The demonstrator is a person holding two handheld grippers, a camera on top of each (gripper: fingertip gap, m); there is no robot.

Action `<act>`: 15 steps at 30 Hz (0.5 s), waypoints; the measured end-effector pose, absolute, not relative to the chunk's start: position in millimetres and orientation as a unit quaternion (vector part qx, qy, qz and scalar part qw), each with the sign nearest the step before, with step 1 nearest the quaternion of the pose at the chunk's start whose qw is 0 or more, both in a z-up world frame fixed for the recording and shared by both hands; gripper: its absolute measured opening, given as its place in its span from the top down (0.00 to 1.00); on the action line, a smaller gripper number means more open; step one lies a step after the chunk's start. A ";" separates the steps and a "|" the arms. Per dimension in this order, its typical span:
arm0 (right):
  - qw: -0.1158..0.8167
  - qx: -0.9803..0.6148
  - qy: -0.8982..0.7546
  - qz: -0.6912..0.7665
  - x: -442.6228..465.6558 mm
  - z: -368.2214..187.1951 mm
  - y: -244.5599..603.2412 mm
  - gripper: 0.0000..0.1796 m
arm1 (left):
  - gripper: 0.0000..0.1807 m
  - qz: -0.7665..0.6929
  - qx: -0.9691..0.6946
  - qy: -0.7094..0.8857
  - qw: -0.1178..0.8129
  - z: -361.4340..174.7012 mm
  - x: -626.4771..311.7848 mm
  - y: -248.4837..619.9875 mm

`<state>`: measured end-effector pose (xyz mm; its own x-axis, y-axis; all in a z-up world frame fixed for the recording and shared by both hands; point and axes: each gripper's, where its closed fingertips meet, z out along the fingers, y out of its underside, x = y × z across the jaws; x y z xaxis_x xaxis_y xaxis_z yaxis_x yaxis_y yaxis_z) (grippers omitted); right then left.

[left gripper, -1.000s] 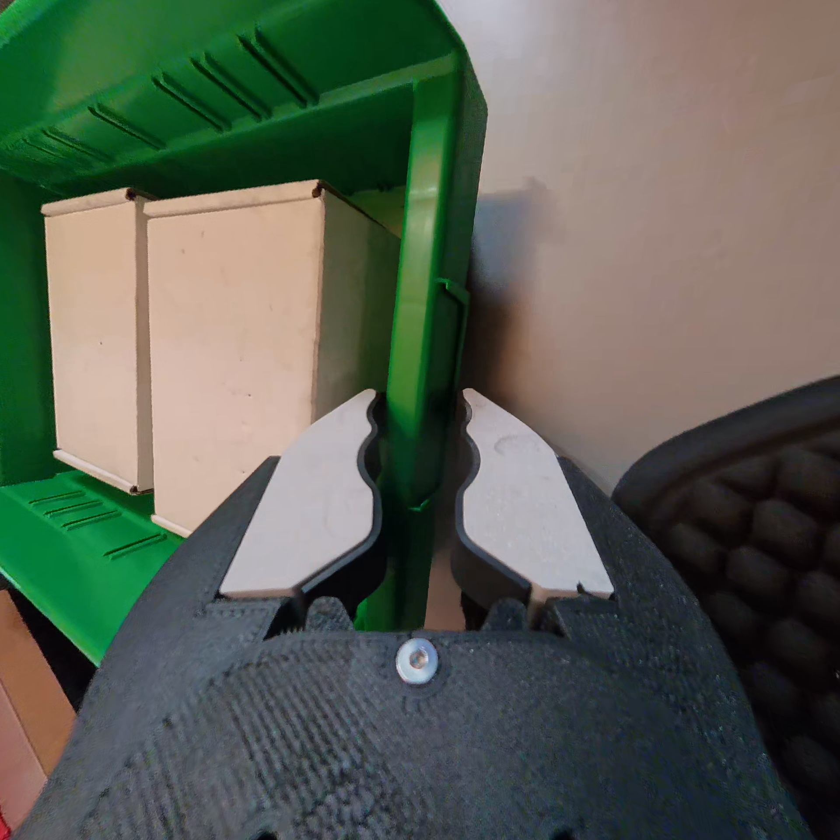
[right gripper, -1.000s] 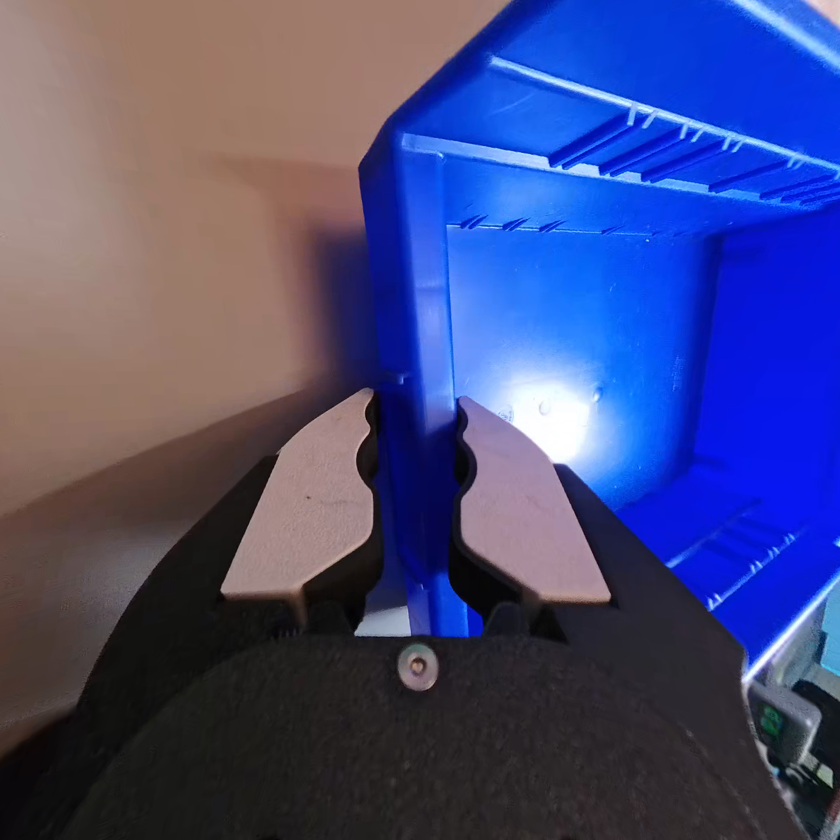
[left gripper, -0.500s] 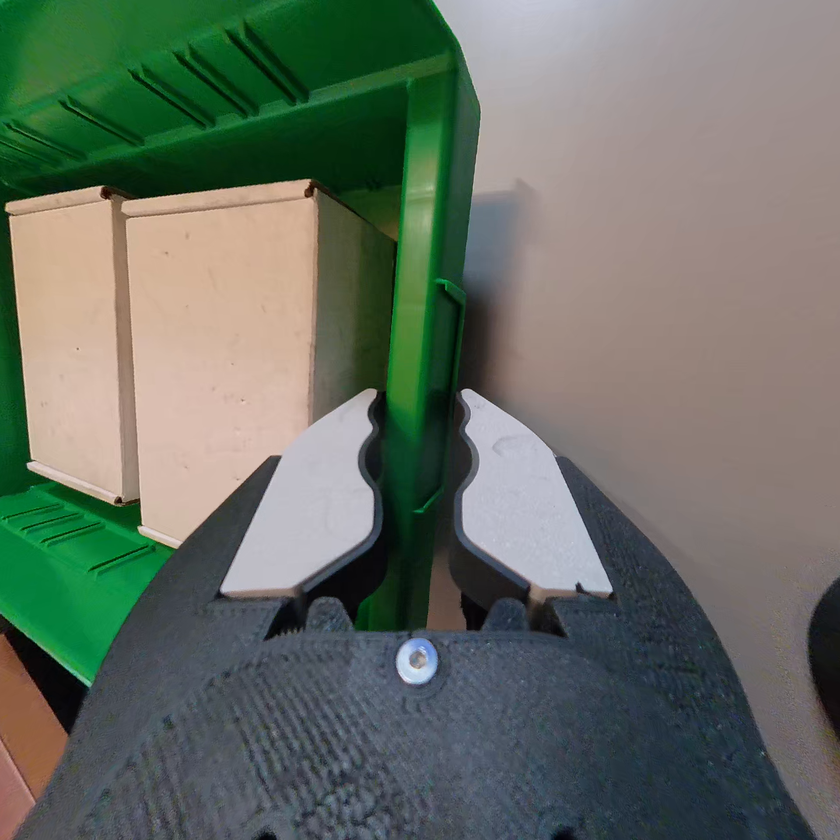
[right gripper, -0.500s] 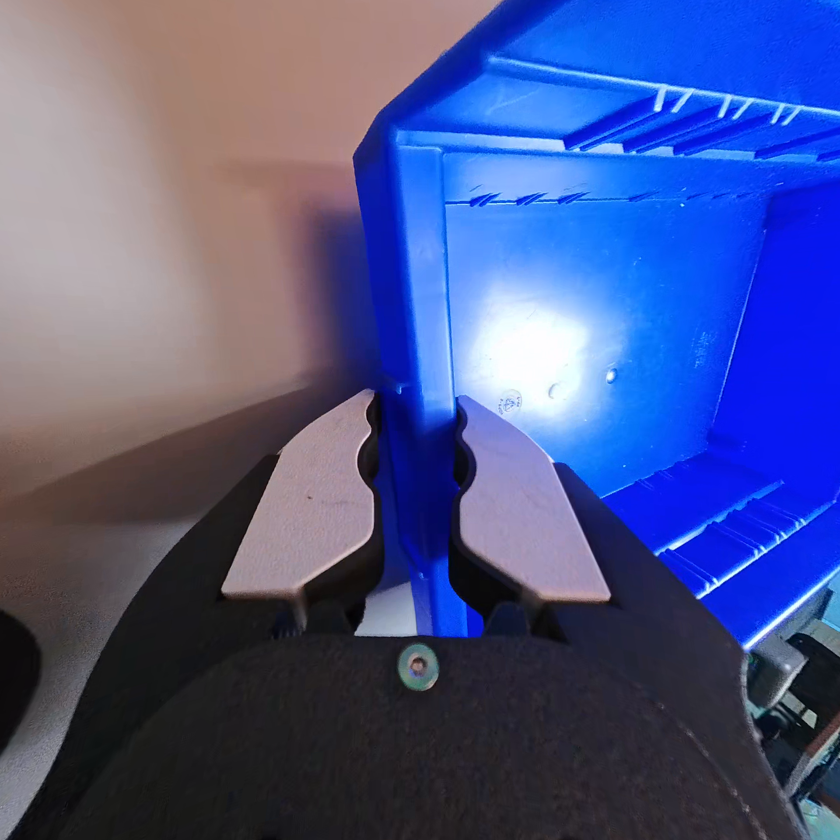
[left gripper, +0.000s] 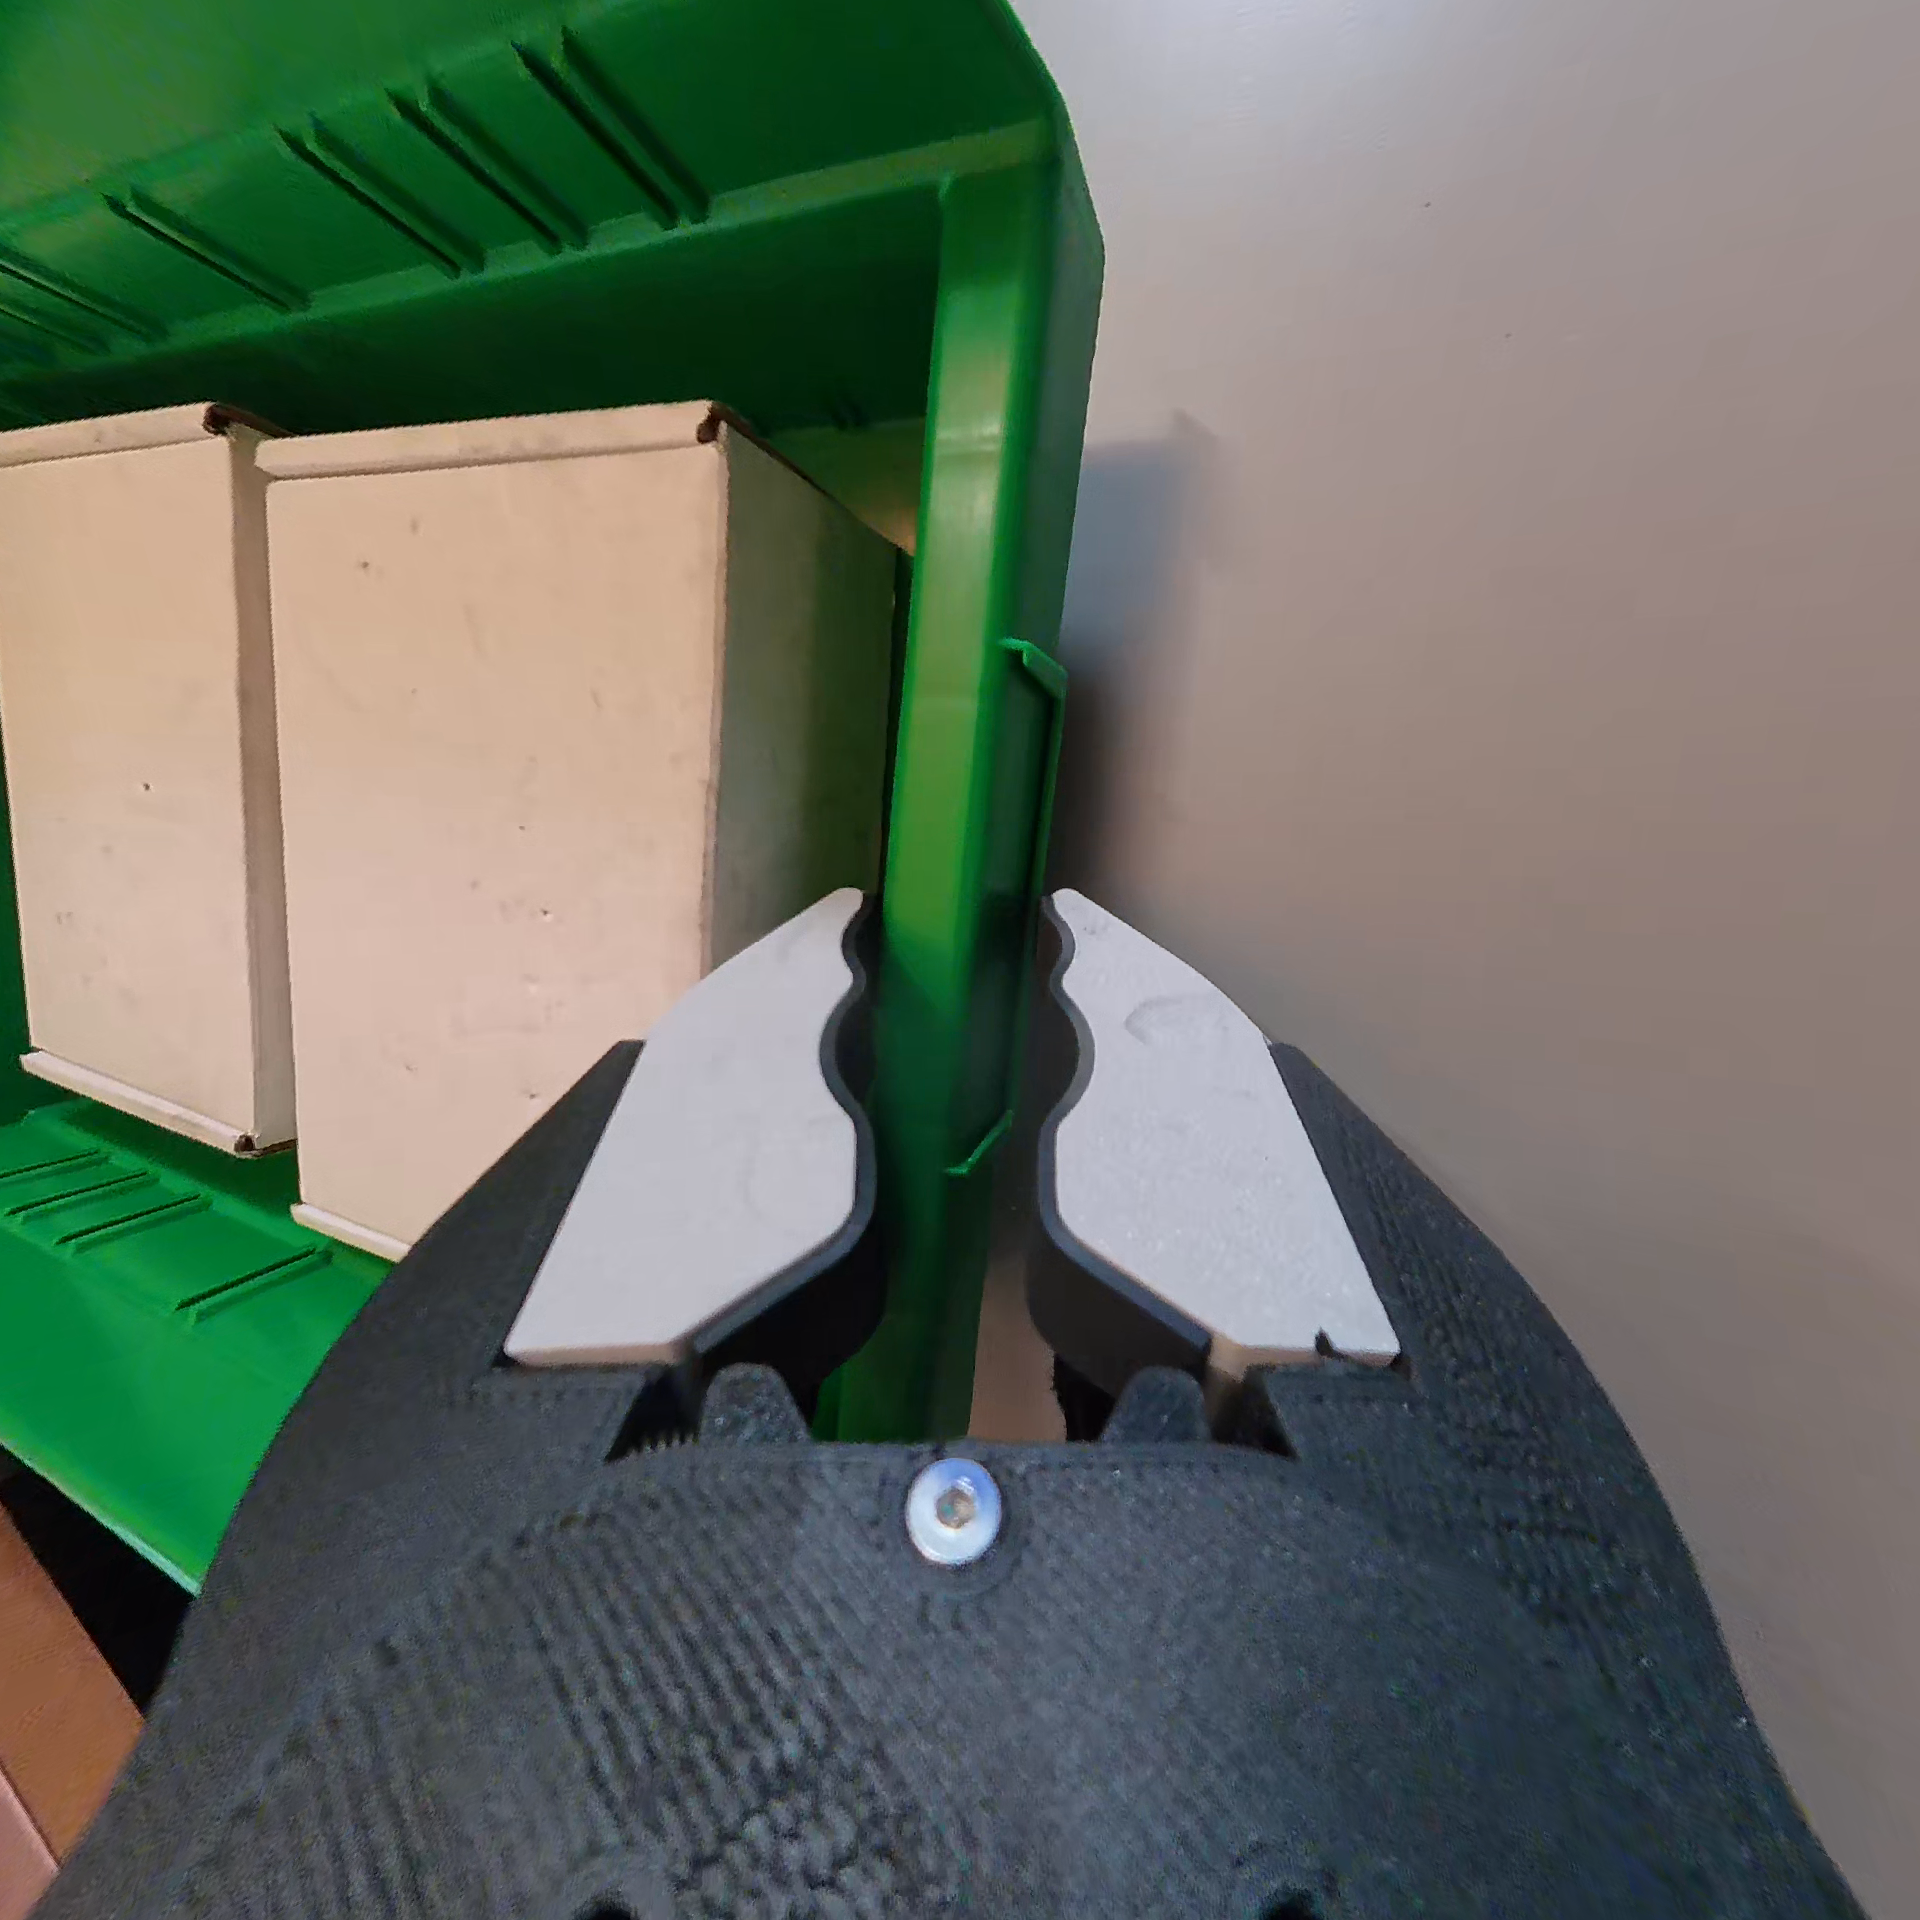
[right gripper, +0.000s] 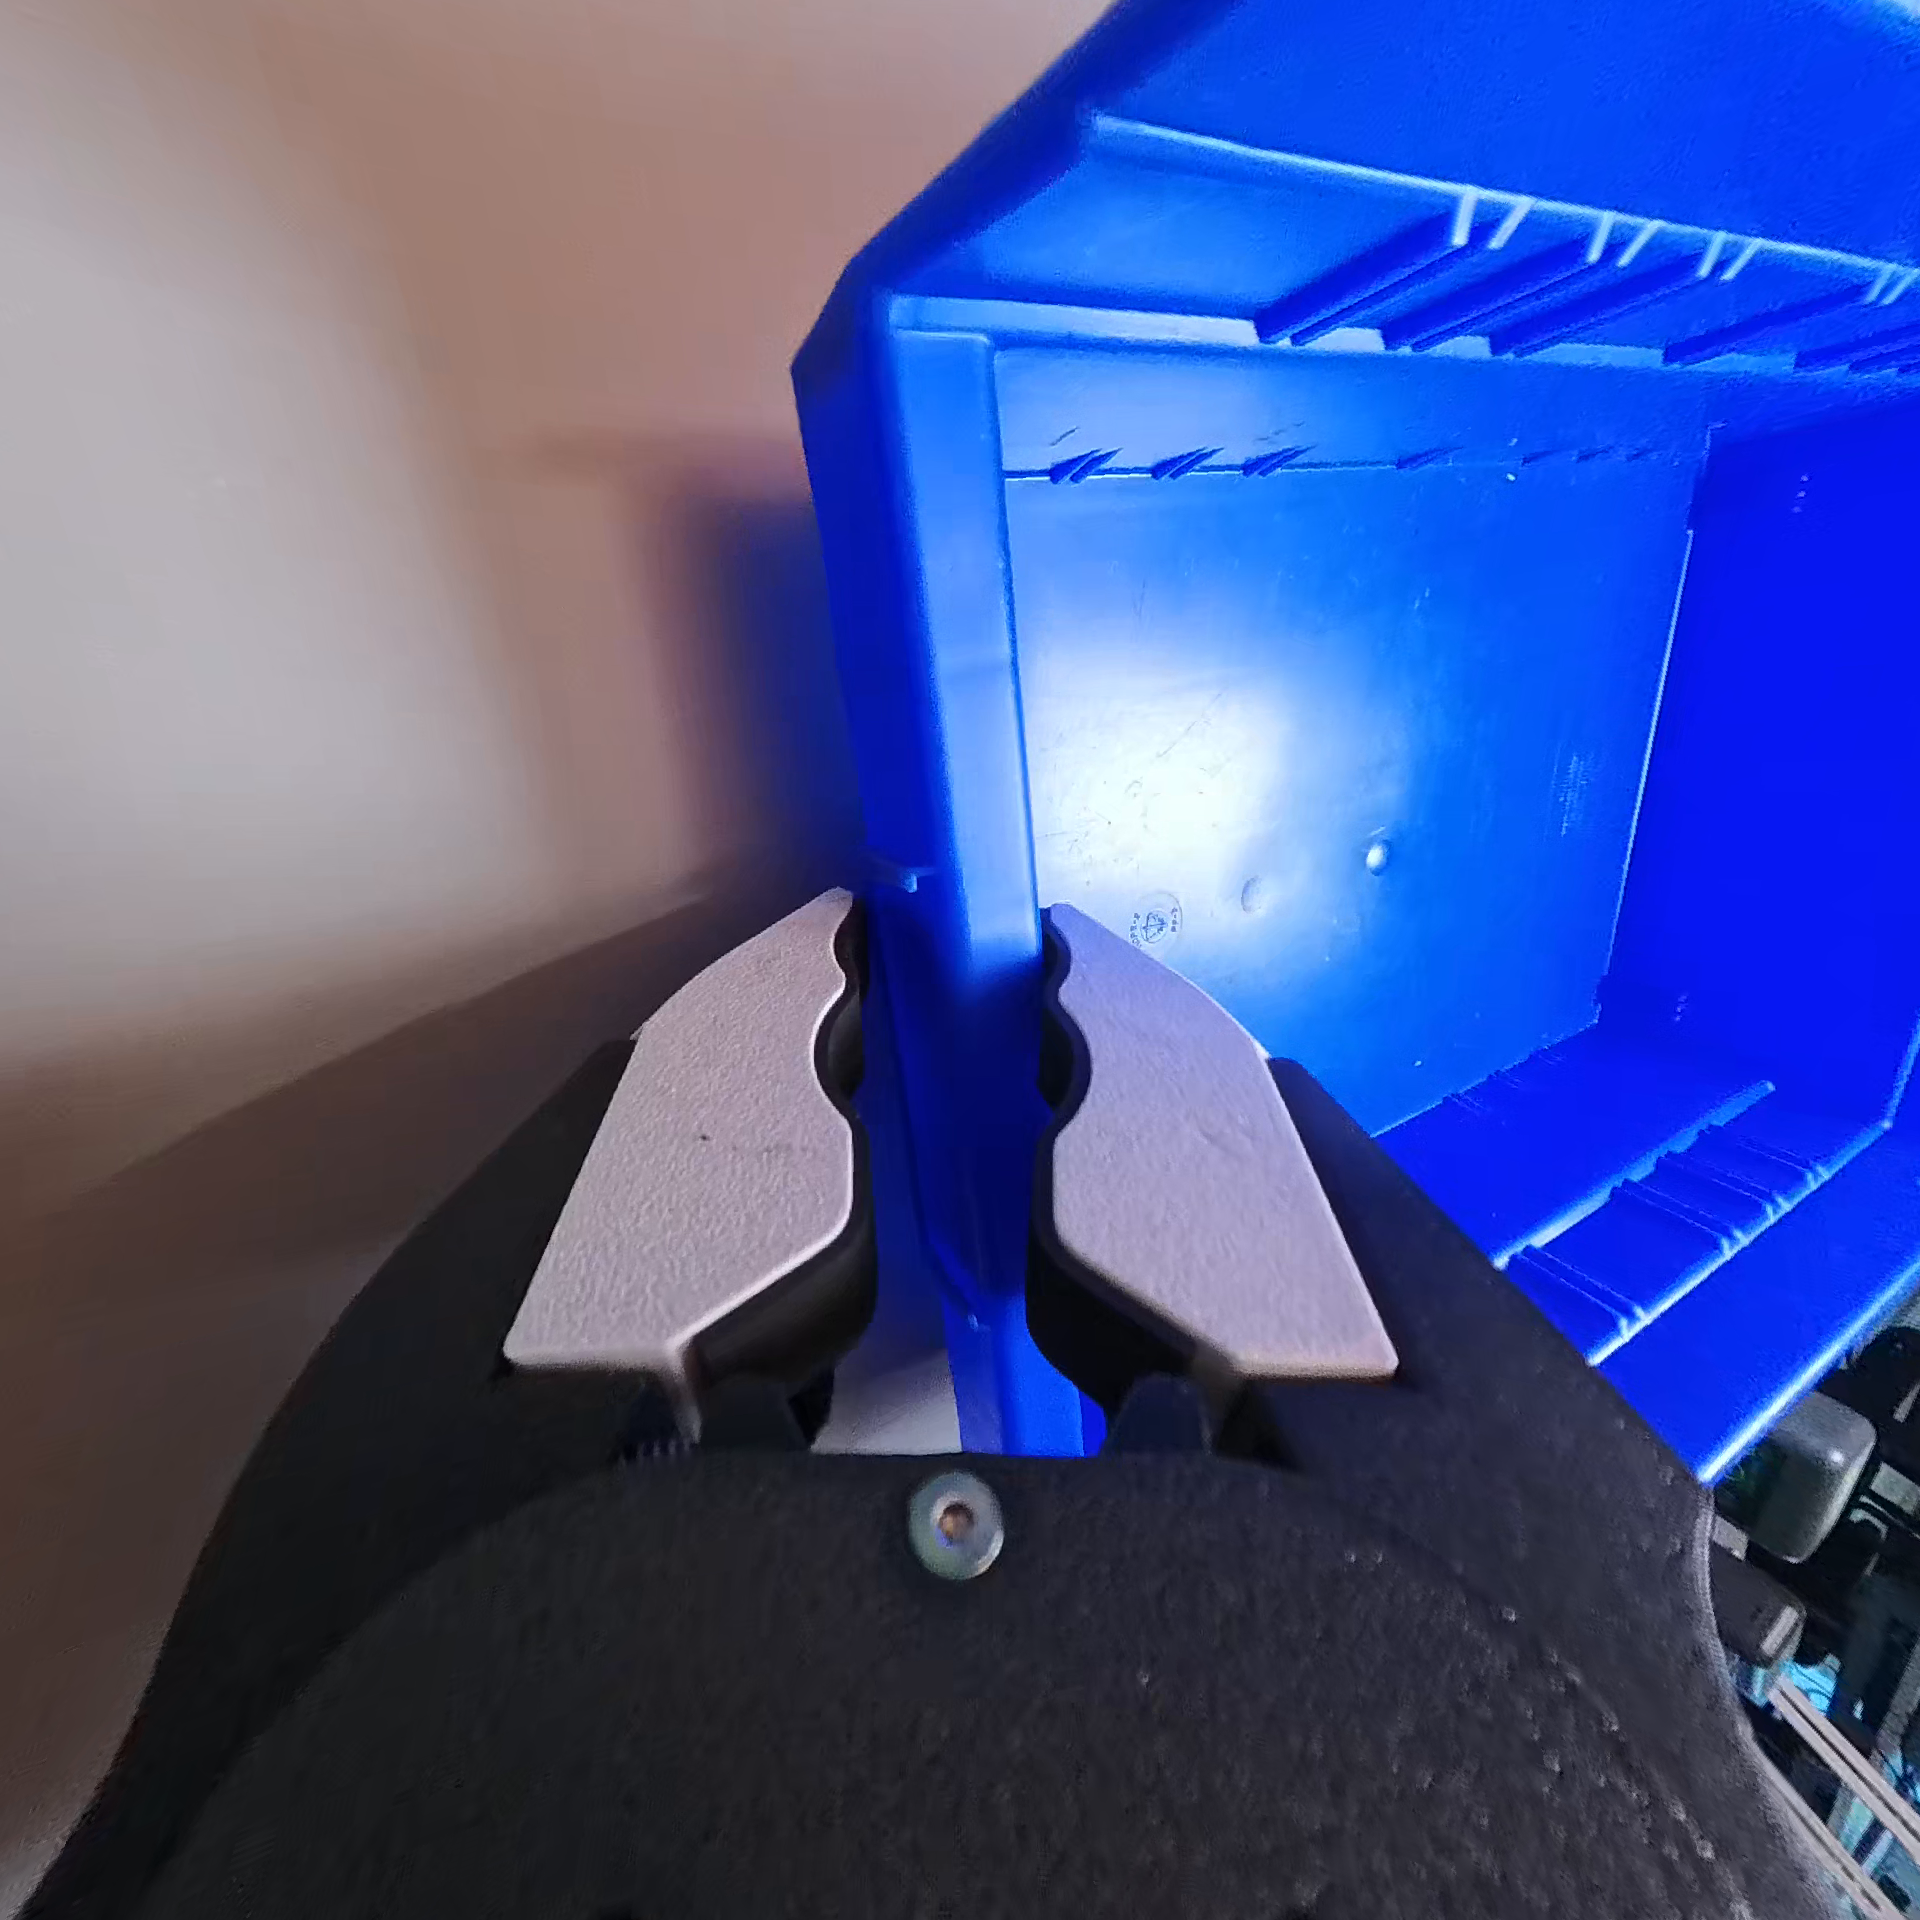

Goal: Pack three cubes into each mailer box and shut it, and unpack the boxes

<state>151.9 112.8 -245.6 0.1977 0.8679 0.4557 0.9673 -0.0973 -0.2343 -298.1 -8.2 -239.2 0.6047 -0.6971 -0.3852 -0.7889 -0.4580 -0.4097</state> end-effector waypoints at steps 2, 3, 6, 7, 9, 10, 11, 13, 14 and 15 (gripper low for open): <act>0.248 -0.737 -0.620 -0.103 152.4 -245.6 115.1 0.83 | 0.85 0.082 -0.850 0.436 0.283 -239.2 -298.0 -8.0; 0.248 -0.738 -0.619 -0.104 152.6 -245.5 116.0 0.83 | 0.85 0.082 -0.850 0.436 0.283 -239.2 -298.0 -7.9; 0.260 -0.742 -0.608 -0.110 152.2 -244.4 118.1 0.83 | 0.83 0.074 -0.856 0.423 0.289 -237.6 -296.7 -8.6; 0.274 -0.742 -0.603 -0.106 148.7 -242.0 116.6 0.76 | 0.80 0.052 -0.859 0.416 0.295 -233.9 -292.5 -10.9; 0.309 -0.747 -0.586 -0.058 133.5 -228.4 102.8 0.63 | 0.76 0.006 -0.857 0.400 0.324 -215.0 -282.9 -14.2; 0.339 -0.742 -0.578 -0.026 122.9 -217.0 93.2 0.61 | 0.74 -0.001 -0.853 0.395 0.341 -202.7 -282.6 -13.3; 0.365 -0.735 -0.571 0.002 113.8 -205.9 82.9 0.62 | 0.71 -0.002 -0.851 0.392 0.351 -191.7 -284.9 -11.6; 0.401 -0.723 -0.560 0.049 100.3 -190.0 61.2 0.62 | 0.64 0.001 -0.856 0.384 0.346 -177.2 -296.1 -5.1; 0.414 -0.719 -0.554 0.074 94.5 -185.1 50.3 0.63 | 0.62 0.010 -0.857 0.387 0.339 -172.8 -304.1 0.4; 0.421 -0.716 -0.548 0.101 89.1 -182.3 38.8 0.63 | 0.58 0.016 -0.860 0.394 0.325 -171.4 -312.2 5.5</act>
<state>89.1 38.8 -182.3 0.3795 0.8694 0.3165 0.6992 -0.0455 -0.7135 -312.2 5.5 -171.4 0.6890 -0.6669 -0.2837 -0.6877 -0.4781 -0.5464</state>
